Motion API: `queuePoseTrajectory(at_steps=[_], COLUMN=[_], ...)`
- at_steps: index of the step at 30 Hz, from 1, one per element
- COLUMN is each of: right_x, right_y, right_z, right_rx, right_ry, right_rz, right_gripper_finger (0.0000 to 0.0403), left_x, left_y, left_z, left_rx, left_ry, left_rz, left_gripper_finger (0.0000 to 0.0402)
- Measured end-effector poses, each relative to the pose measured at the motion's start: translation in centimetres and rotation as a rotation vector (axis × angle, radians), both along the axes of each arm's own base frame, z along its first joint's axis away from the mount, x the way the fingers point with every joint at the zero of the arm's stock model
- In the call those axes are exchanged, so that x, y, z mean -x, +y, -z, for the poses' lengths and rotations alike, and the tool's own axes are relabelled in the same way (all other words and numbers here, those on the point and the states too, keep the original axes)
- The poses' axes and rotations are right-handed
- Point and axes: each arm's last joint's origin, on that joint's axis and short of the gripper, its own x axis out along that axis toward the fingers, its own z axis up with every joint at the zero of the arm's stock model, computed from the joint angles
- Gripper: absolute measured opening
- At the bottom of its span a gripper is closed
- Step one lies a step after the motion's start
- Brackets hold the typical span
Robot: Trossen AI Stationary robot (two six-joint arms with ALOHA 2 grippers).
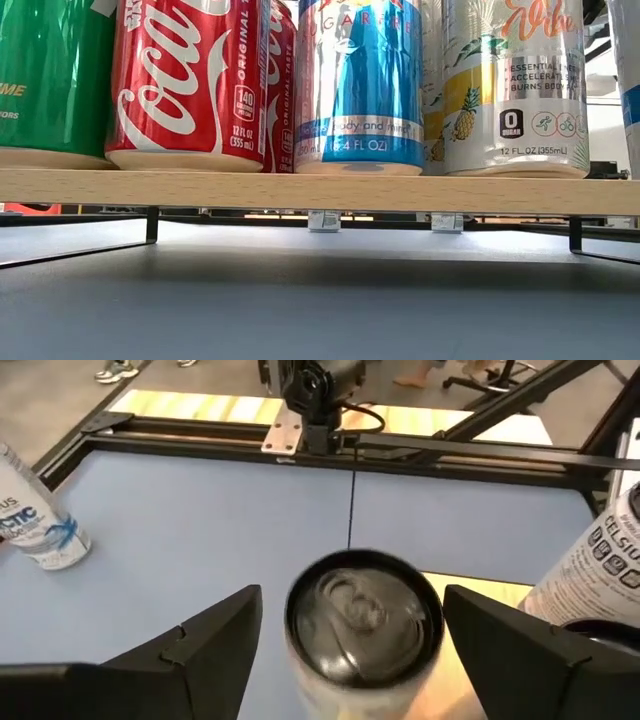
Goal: Place canned beverage on shelf
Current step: Put the white-yellow soda can on the shelf aligned with the other white-yellow soda cans
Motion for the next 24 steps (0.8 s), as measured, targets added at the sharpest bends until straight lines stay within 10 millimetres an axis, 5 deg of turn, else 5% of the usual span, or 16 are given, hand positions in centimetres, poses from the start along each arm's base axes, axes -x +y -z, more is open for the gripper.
queuePoseTrajectory(at_steps=[12, 24], right_x=[0.0, 0.0], right_y=[0.0, 0.1], right_z=[0.0, -0.2], right_rx=[-0.004, -0.058], right_ry=[-0.001, -0.016], right_rz=[0.000, 0.011], right_gripper_finger=[0.0301, 0.0301], left_x=[0.1, 2.1], left_y=[0.5, 0.7], left_z=[-0.2, -3.7], left_rx=[-0.045, -0.043], left_ry=[0.012, -0.071], left_rz=[0.002, -0.047], left_gripper_finger=[0.0299, 0.0300])
